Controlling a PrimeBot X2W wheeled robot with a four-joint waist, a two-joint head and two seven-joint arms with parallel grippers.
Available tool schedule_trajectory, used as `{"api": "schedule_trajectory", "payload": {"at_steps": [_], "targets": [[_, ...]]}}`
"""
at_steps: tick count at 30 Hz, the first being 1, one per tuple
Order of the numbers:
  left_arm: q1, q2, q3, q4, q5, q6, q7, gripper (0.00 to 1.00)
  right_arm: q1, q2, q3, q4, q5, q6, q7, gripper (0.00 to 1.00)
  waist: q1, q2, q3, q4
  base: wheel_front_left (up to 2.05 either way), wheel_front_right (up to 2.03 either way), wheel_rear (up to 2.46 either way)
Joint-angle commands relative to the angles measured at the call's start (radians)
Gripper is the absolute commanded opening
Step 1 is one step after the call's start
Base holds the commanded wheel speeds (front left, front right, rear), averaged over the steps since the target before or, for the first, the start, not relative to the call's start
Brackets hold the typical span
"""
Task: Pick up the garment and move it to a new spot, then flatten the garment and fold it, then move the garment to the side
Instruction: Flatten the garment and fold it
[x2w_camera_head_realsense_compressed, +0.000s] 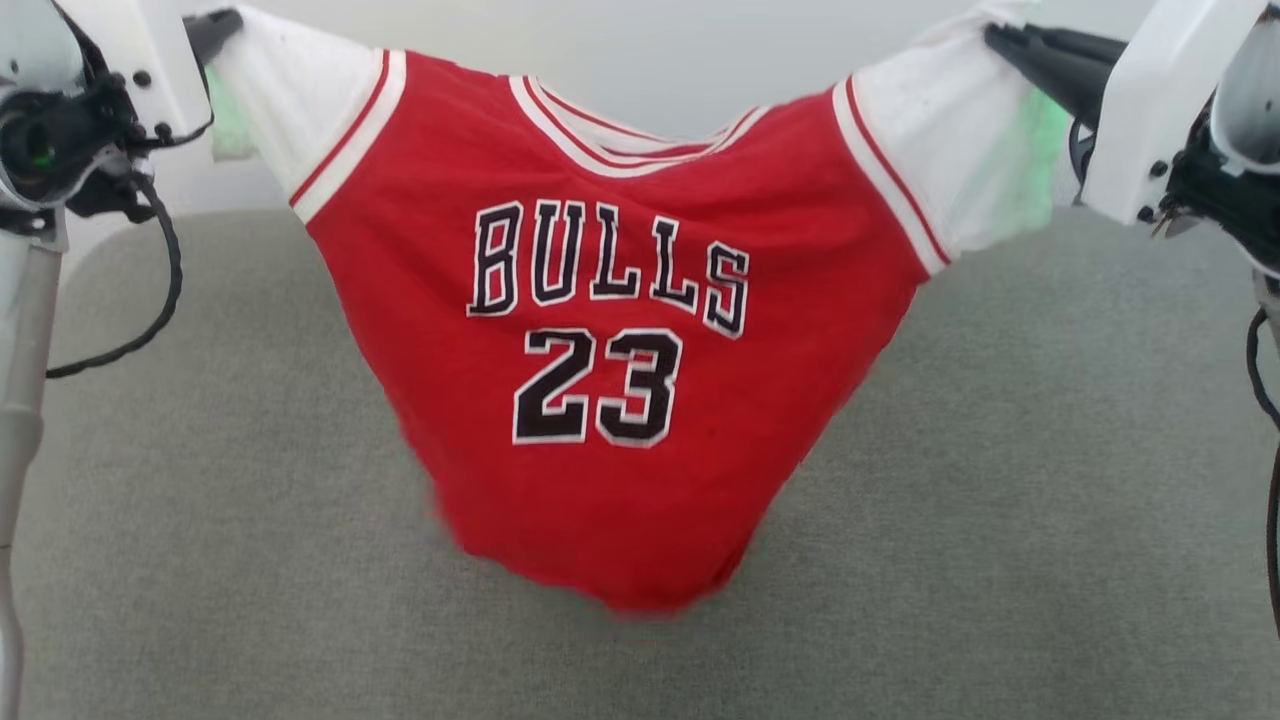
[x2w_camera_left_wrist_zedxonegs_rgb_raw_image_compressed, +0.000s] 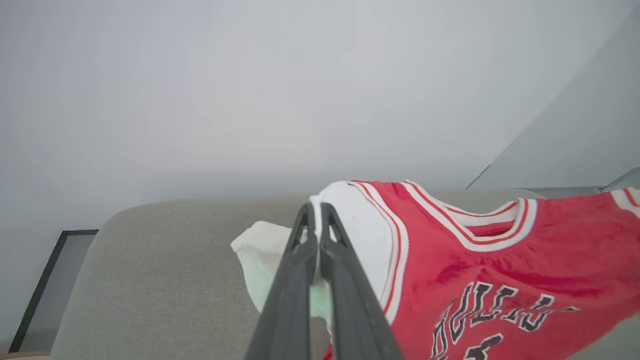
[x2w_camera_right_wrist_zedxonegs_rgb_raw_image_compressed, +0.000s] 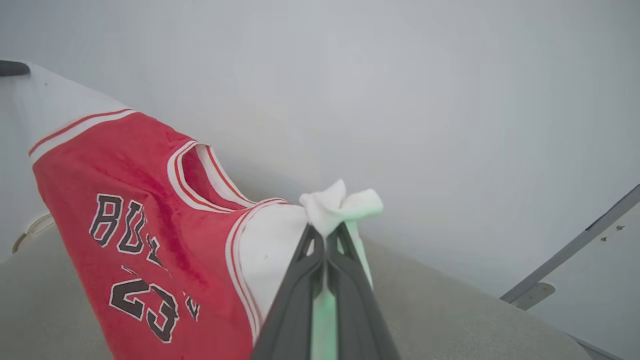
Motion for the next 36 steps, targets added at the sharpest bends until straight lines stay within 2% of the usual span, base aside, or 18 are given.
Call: {"api": "schedule_trajectory", "payload": {"at_steps": [1,5,9,16,21,25,29,34,35,36], "targets": [[-0.015,0.004,0.0,-0.019,0.015,0.007,0.007,0.0,-0.014,0.005,-0.01,-0.01,0.006,0.0,0.0,0.0,0.0,0.0,-0.023,-0.008,0.0,0.0,0.0],[-0.031,0.011,0.002,-0.069,0.019,0.027,0.015,0.0,-0.033,0.005,-0.018,-0.028,-0.015,0.0,-0.002,0.0,0.0,0.0,-0.035,-0.012,0.0,0.0,0.0],[-0.047,0.01,0.007,-0.109,0.018,0.024,-0.008,0.0,-0.065,0.007,-0.028,-0.019,-0.049,0.0,-0.046,0.0,0.0,0.0,-0.018,-0.015,0.0,0.0,0.0],[-0.107,-0.009,0.005,-0.091,0.056,-0.007,-0.116,0.0,-0.175,0.022,-0.017,0.075,-0.145,0.0,-0.169,0.0,0.0,0.0,0.081,-0.014,0.0,0.0,0.0],[-0.212,-0.041,0.014,-0.014,0.086,-0.065,-0.267,0.0,-0.303,0.052,0.013,0.186,-0.223,0.0,-0.284,0.0,0.0,0.0,0.195,-0.016,0.0,0.0,0.0],[-0.326,-0.064,0.012,0.064,0.124,-0.111,-0.404,0.0,-0.421,0.076,0.023,0.276,-0.296,0.0,-0.426,0.0,0.0,0.0,0.289,-0.014,0.0,0.0,0.0],[-0.43,-0.077,0.005,0.14,0.167,-0.138,-0.565,0.0,-0.526,0.103,0.026,0.368,-0.392,0.0,-0.598,0.0,0.0,0.0,0.358,-0.013,0.0,0.0,0.0],[-0.538,-0.083,-0.016,0.189,0.218,-0.157,-0.831,0.0,-0.641,0.128,-0.002,0.475,-0.53,0.0,-0.825,0.0,0.0,0.0,0.42,-0.007,0.0,0.0,0.0],[-0.538,-0.083,-0.016,0.189,0.218,-0.157,-0.831,0.0,-0.641,0.128,-0.002,0.475,-0.53,0.0,-0.825,0.0,0.0,0.0,0.42,-0.007,0.0,0.0,0.0],[-0.543,-0.084,-0.017,0.208,0.22,-0.159,-0.875,0.0,-0.65,0.132,-0.011,0.504,-0.563,0.0,-0.852,0.0,0.0,0.0,0.427,-0.005,0.0,0.0,0.0]]}}
